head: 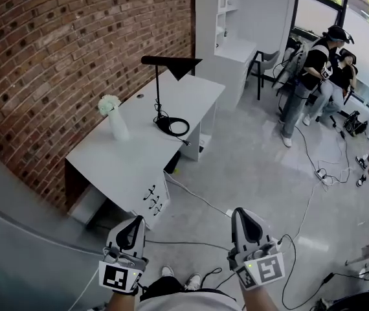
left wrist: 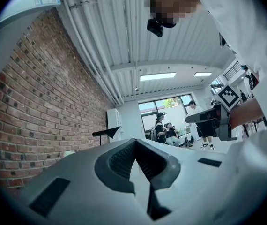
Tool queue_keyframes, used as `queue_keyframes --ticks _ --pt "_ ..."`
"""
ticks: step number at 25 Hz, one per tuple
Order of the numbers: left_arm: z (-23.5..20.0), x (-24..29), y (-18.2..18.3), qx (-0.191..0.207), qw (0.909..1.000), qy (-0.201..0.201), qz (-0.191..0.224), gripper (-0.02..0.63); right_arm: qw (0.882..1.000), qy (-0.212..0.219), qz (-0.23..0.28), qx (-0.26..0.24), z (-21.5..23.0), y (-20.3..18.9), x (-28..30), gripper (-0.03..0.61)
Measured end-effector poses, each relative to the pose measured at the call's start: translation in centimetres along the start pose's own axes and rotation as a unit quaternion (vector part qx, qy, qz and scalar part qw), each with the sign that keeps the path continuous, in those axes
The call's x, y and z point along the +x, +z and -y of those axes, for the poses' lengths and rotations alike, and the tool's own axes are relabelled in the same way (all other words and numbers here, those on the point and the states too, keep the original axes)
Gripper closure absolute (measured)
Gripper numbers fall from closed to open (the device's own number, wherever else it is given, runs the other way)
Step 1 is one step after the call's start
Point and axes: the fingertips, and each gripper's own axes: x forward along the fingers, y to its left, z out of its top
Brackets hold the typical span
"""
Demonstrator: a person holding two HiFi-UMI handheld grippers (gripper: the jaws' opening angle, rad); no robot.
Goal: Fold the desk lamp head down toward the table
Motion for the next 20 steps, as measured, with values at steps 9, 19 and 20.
queue_keyframes --ticks 9,19,20 --pt "-0.6 3.4 -2.0 -0.016 0.9997 -0.006 -0.017 0.606 1.0 0.007 -0.009 -0.003 1.4 -0.9 2.8 0.56" --pt "-5.3 11.2 -5.1 -0.037 0.9991 -0.018 -0.006 0.606 1.0 0.005 -0.024 -0.019 3.5 -1.6 11.3 0.56" --pt "-5.9 12.0 -5.5 -0.042 0.9989 -0.02 -0.007 0.606 0.999 0.006 -0.026 -0.021 3.5 -1.7 12.3 0.56"
